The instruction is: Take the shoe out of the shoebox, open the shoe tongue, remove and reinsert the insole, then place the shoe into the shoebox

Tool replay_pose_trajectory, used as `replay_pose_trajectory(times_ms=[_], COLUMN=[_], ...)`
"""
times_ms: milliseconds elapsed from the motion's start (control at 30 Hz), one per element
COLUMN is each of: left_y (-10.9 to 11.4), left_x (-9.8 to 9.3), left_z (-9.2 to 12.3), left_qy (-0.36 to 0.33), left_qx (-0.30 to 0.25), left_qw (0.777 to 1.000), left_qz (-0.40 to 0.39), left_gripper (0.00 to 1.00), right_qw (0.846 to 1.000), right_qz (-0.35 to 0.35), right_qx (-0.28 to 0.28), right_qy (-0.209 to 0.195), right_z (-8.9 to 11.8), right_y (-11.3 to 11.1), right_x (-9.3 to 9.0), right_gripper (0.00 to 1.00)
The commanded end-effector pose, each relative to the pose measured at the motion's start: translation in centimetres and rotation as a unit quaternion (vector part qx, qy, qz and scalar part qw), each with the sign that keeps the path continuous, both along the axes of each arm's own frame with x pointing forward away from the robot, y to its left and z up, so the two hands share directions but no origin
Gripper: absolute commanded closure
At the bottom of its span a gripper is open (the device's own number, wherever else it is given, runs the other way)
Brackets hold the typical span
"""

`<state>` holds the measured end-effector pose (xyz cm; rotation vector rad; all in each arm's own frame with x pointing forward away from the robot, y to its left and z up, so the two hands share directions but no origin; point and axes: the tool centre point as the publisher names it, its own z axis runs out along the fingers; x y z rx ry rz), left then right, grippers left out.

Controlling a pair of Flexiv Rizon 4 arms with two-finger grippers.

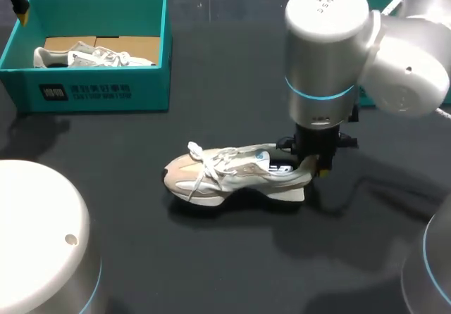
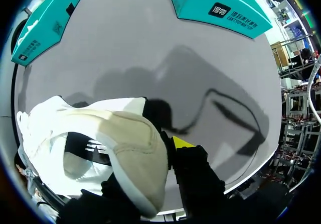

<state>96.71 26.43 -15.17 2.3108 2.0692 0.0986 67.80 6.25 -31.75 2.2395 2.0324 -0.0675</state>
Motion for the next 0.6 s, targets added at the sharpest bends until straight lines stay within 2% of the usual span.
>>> replay_pose_trajectory(times_ms=[33, 267, 600], left_y=[0.0, 0.0, 0.0], left_x=[-0.1, -0.1, -0.1], left_z=[0.0, 0.0, 0.0], left_qy=[-0.001, -0.001, -0.001], left_qx=[0.001, 0.001, 0.001], left_qw=[1.000, 1.000, 1.000], left_qz=[-0.001, -0.001, -0.001], left_gripper=[0.00, 0.00, 0.00], right_qw=[1.000, 1.000, 1.000], right_qz=[-0.004, -0.013, -0.007], right_qx=[0.002, 0.001, -0.014], right_qy=[0.005, 0.001, 0.022], right_z=[-2.7, -4.4, -5.7], right_y=[1.5, 1.6, 1.9], right_x=[0.8, 0.8, 0.8], right_gripper=[1.00, 1.00, 1.00])
